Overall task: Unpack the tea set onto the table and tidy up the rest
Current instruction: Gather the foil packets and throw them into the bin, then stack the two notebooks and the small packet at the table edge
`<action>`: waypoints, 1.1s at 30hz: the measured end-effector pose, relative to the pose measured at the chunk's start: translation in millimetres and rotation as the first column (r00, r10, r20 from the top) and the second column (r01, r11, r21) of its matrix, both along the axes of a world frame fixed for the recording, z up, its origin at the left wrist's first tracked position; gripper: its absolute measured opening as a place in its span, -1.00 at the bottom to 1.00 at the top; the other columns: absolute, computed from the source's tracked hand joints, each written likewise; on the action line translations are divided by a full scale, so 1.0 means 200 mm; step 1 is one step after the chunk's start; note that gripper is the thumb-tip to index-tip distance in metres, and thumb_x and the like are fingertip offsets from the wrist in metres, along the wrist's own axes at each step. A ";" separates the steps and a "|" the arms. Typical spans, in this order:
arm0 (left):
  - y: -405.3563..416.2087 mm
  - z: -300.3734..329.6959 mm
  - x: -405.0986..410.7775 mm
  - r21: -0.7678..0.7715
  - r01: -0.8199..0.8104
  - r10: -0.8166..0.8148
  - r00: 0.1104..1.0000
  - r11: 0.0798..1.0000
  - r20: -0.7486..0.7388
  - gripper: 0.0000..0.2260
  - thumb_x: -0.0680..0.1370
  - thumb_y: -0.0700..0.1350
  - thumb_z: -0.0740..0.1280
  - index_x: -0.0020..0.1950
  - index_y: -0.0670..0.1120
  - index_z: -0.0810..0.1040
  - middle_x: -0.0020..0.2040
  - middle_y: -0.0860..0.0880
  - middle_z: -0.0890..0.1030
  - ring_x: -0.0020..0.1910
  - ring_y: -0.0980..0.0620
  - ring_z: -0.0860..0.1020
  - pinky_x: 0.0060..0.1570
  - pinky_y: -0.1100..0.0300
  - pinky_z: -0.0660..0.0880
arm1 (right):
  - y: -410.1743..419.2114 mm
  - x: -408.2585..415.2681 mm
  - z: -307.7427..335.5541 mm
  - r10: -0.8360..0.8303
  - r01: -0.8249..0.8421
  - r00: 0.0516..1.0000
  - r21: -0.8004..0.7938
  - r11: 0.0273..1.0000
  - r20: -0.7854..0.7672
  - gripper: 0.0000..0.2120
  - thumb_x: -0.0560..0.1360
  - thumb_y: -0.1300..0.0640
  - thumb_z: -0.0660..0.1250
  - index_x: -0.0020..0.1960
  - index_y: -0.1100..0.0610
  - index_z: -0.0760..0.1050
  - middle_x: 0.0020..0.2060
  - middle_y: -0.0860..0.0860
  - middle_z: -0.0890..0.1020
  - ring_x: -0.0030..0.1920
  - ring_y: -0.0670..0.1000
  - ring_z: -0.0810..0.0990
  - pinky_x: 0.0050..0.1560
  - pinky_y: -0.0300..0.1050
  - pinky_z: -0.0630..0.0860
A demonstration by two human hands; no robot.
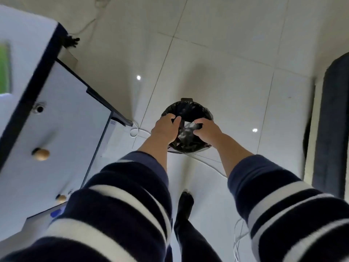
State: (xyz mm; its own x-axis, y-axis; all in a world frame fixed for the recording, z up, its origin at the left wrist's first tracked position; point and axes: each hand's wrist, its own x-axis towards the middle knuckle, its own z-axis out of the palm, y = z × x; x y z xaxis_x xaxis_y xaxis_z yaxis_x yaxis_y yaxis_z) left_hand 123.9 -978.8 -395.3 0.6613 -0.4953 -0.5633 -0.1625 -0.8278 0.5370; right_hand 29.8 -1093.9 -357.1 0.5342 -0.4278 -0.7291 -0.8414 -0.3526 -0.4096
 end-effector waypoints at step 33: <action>2.18 1.20 0.69 -0.019 -0.919 0.865 0.364 0.394 0.345 -0.46 0.57 -0.05 0.29 0.50 -0.15 0.20 0.44 -0.14 0.28 0.41 -0.18 0.26 0.31 -0.06 0.31 | 1.70 1.37 1.10 0.810 -0.659 0.578 -0.526 0.537 0.101 -0.44 0.45 -0.06 0.33 0.42 -0.10 0.30 0.31 0.11 0.39 0.35 0.18 0.32 0.29 0.07 0.35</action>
State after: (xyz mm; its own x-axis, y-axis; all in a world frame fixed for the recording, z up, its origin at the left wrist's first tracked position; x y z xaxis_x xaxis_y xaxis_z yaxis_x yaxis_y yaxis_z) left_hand 260.9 -543.3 -155.2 0.7813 0.5522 -0.2909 0.6200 -0.6333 0.4632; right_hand 303.4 -753.5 -137.9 0.9413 0.0295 -0.3363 -0.0572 -0.9678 -0.2452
